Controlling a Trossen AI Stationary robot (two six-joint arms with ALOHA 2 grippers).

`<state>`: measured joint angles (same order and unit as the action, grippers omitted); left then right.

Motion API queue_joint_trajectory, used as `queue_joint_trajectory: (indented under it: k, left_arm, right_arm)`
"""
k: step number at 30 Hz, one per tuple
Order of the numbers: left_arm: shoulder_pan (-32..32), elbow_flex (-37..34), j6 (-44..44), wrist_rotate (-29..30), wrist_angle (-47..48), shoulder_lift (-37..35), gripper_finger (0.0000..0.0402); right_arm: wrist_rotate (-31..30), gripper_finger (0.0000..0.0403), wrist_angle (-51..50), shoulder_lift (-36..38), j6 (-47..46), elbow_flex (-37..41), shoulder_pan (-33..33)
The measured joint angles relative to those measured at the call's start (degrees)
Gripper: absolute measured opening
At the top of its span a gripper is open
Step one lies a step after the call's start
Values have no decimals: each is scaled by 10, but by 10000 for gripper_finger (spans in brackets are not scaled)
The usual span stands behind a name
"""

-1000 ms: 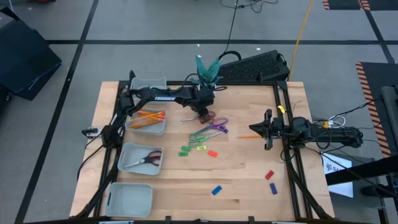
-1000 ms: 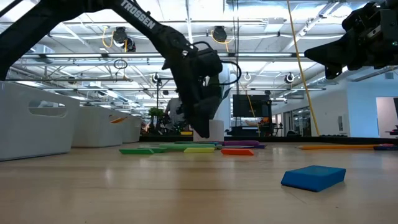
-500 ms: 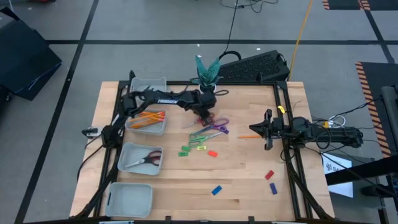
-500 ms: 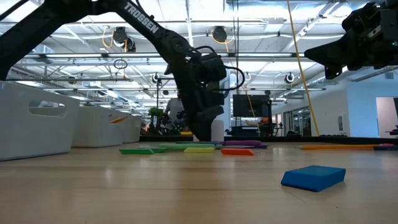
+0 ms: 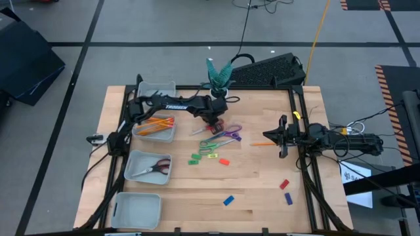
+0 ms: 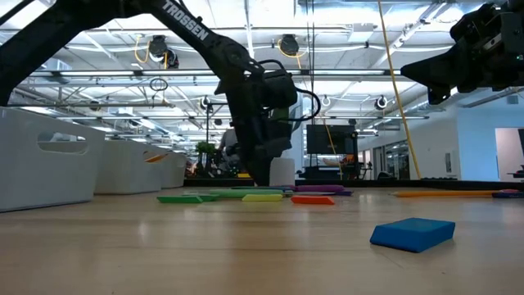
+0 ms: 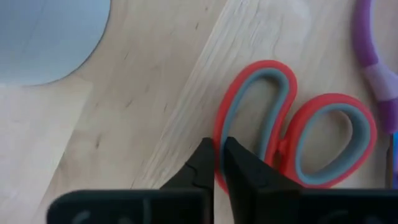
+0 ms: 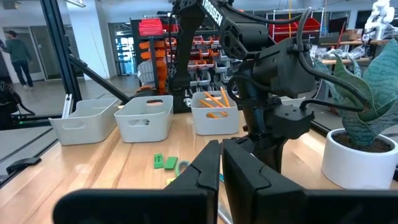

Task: Sort crayons/erasers/pens/pencils in bins
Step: Put the orange scissors into the middle bottom gray bin

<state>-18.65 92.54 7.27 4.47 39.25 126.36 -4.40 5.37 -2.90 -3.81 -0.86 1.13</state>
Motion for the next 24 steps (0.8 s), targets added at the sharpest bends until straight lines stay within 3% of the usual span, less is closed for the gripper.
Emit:
queue_joint_trajectory:
  k: [6, 14, 19, 24]
  left_arm:
    - [2, -6, 17, -2, 51, -36, 13]
    - [33, -4, 52, -40, 92, -164, 12]
    - [77, -2, 72, -52, 226, -276, 12]
    - [138, -2, 163, -72, 412, -356, 12]
  right_arm:
    - [0, 13, 0, 0, 0, 0, 0]
    - [0, 13, 0, 0, 0, 0, 0]
    - [0, 13, 0, 0, 0, 0, 0]
    - [0, 13, 0, 0, 0, 0, 0]
